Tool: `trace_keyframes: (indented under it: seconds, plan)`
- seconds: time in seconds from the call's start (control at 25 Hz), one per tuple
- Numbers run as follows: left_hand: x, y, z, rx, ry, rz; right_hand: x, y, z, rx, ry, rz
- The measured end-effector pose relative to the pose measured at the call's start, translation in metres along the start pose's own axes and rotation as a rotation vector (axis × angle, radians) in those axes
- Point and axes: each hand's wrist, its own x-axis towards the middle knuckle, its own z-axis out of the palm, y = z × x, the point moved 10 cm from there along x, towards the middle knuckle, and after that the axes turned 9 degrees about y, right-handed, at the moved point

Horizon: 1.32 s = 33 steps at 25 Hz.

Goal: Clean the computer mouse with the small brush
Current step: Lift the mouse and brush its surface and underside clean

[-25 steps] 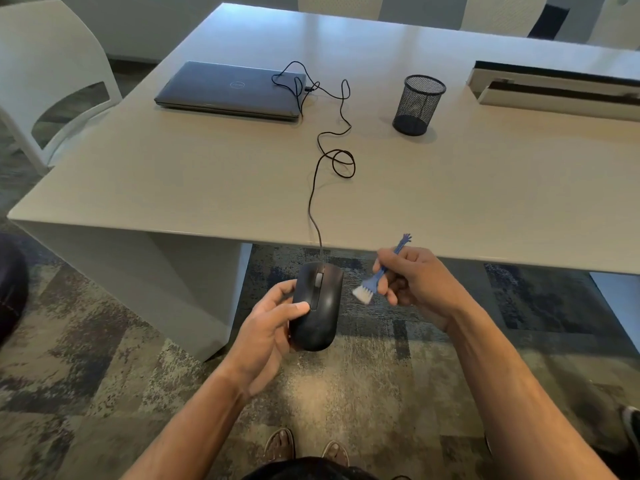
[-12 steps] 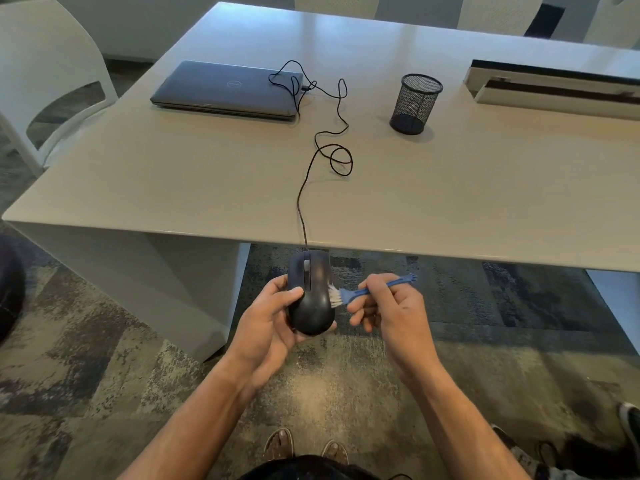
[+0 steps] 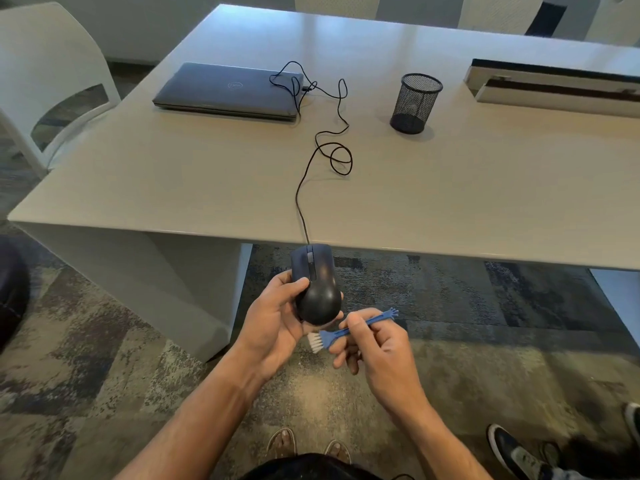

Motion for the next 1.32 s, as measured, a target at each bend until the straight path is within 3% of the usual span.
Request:
trace_keyframes:
  seconds: [0.24,0.52,1.08,1.2,1.32]
  plan:
    - [0.002,-0.007,-0.01,0.129,0.051,0.004,0.023,-0.003,-0.025,-0.019,0.025,0.084]
    - [-0.001,-0.009,-0.008,0.28,0.025,0.037,0.031,0.009,-0.001,0.277,-0.117,0.29]
    - [-0.005,-0.022,-0.01,0.324,0.038,-0.109,0.035,0.037,0.008,0.197,-0.125,0.445]
    - [-0.006,-0.013,-0.008,0.537,0.043,-0.075,0.037,0.04,0.007,0.197,-0.13,0.461]
    - [-0.013,0.026,-0.005,1.009,0.18,0.269,0.04,0.04,0.006,0.193,-0.136,0.451]
